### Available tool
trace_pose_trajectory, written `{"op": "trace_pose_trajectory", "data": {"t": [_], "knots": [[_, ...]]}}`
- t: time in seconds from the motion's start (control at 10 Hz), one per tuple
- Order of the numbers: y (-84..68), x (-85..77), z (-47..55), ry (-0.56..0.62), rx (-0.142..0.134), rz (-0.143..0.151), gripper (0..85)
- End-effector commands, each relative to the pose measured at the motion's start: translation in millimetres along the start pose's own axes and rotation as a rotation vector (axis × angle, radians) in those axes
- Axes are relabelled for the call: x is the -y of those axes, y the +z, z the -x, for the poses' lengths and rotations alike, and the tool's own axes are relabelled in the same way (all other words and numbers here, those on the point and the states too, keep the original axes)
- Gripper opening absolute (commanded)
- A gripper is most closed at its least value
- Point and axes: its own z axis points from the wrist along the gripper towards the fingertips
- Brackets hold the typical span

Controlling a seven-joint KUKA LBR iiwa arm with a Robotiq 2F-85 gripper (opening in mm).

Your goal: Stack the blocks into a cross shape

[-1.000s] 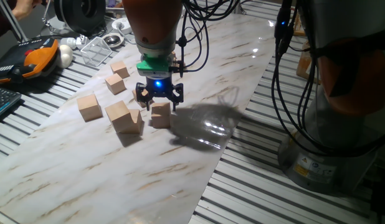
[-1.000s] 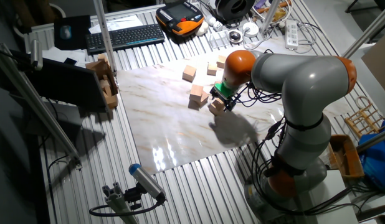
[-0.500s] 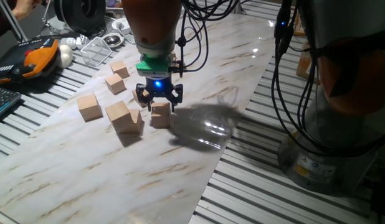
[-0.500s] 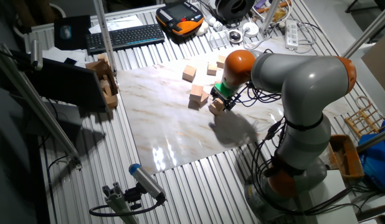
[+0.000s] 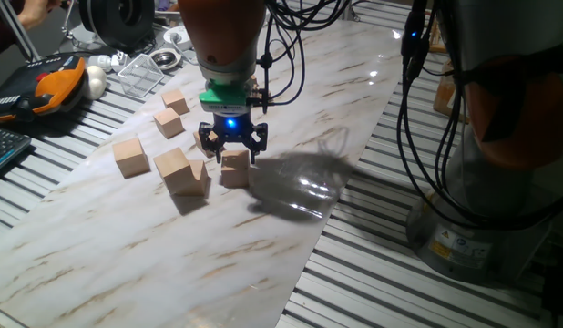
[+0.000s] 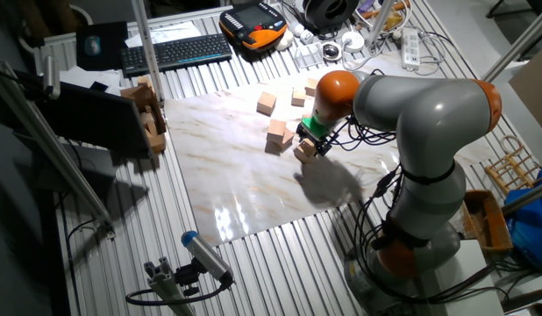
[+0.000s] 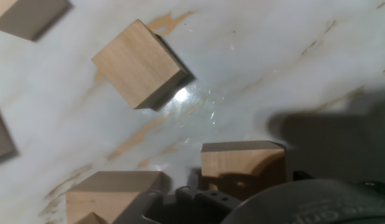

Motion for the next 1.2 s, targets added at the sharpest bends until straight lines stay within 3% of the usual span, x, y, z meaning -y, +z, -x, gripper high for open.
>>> {"op": "trace_pose_trajectory", "data": {"t": [0.0, 0.1, 0.4, 0.7, 1.1], "knots": [[0.0, -0.1, 0.1, -0.008, -0.001, -0.001, 34.0], [0.0, -0.1, 0.1, -0.011, -0.006, -0.002, 0.0], [0.0, -0.1, 0.1, -0.002, -0.009, -0.004, 0.0], [0.0, -0.1, 0.1, 0.018, -0.026, -0.025, 0.0], [0.0, -0.1, 0.1, 0.03, -0.015, -0.052, 0.0]]}}
